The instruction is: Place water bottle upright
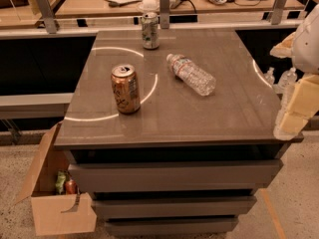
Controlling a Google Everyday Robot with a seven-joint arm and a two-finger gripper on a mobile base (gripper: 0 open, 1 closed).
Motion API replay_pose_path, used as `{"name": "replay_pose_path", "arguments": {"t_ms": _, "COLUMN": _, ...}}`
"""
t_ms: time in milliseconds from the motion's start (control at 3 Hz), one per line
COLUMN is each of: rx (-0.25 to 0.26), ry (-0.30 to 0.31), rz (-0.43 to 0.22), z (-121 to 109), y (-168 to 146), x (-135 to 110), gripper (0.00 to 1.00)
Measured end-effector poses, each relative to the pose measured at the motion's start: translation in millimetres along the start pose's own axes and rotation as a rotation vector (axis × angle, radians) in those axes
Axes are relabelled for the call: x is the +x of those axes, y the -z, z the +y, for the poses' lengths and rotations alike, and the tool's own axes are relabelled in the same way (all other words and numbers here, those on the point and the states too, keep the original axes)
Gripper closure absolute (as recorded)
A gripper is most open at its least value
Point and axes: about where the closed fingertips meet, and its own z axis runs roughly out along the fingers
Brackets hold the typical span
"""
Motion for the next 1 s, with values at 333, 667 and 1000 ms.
{"name": "replay_pose_path", "arguments": {"t_ms": 333, "rx": 0.006, "ry": -0.009, "rz": 0.001, "z": -3.0, "y": -1.1, "x": -0.9, "gripper": 0.00}}
{"name": "replay_pose_path", "arguments": {"t_ms": 667, "rx": 0.031, "ry": -0.049, "rz": 0.005, "z": -16.5, "y": -6.6, "x": -4.8, "gripper": 0.00}}
{"name": "replay_pose_path", "arguments": {"t_ms": 1000, "rx": 0.053, "ry": -0.152, "rz": 0.018, "z": -55.3, "y": -21.1, "x": -11.0, "gripper": 0.00}}
